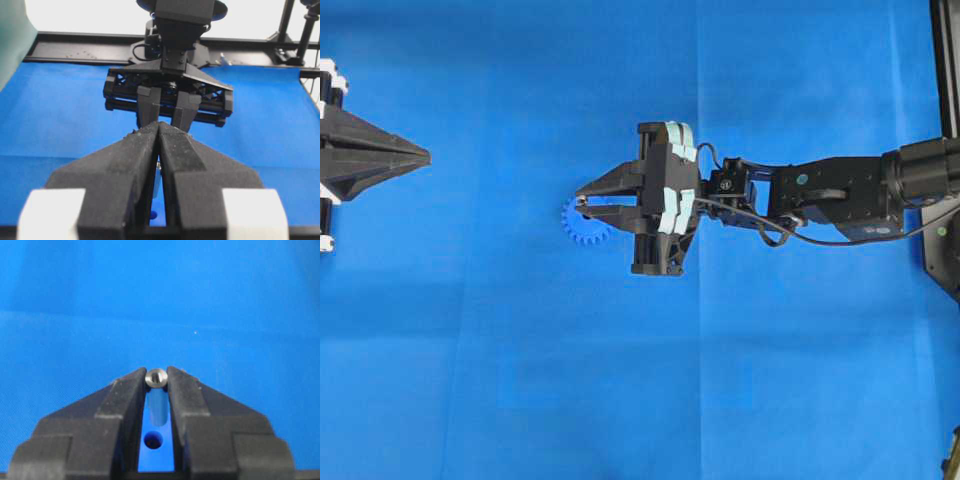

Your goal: Insert the shaft placed at a random location into the center hole of the small gear at another random location.

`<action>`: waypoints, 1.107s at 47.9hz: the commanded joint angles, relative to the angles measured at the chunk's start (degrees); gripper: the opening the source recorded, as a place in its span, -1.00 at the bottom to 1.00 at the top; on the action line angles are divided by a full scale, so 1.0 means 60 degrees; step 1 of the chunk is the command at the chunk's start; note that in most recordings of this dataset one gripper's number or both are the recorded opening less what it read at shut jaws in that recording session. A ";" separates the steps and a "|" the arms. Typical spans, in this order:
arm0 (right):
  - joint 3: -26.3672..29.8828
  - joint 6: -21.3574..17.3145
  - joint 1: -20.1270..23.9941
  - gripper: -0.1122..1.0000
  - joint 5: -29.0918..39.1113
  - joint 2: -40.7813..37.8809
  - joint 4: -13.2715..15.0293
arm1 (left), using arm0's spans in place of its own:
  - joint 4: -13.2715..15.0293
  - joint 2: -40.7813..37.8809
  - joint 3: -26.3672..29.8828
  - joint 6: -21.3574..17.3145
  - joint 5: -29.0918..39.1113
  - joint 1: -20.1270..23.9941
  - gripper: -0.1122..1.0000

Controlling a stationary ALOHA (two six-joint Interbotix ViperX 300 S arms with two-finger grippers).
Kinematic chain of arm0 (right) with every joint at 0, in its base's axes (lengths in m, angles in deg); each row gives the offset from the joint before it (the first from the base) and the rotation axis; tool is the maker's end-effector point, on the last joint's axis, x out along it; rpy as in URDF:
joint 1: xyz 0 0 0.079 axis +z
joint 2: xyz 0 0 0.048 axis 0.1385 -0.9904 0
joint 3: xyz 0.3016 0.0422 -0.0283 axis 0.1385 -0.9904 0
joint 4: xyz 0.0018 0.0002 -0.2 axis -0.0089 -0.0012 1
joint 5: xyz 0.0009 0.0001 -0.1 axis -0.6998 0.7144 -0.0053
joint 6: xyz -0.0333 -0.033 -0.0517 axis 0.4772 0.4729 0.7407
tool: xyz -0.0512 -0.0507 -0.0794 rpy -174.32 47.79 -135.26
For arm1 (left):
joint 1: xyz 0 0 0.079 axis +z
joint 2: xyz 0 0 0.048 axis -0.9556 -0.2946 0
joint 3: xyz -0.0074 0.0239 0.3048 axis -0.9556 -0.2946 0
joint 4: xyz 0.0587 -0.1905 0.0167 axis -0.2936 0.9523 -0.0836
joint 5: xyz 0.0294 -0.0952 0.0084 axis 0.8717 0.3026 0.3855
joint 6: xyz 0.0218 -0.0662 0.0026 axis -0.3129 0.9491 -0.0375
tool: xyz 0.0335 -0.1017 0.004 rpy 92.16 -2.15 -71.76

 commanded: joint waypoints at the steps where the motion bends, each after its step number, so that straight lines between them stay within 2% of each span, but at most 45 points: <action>1: 0.0161 -0.0044 0.0044 -0.74 -0.0264 -0.0088 -0.0029 | -0.0015 -0.0029 0.0088 -0.0015 -0.0059 0.0029 -0.80; 18: 0.0220 -0.0088 0.0059 -0.74 -0.0381 -0.0806 -0.0293 | -0.0015 -0.0044 0.0088 -0.0015 -0.0088 0.0029 -0.80; 53: 0.0278 -0.0073 0.0059 -0.74 -0.0527 -0.1304 -0.0293 | -0.0015 -0.0044 0.0088 -0.0015 -0.0059 0.0029 -0.80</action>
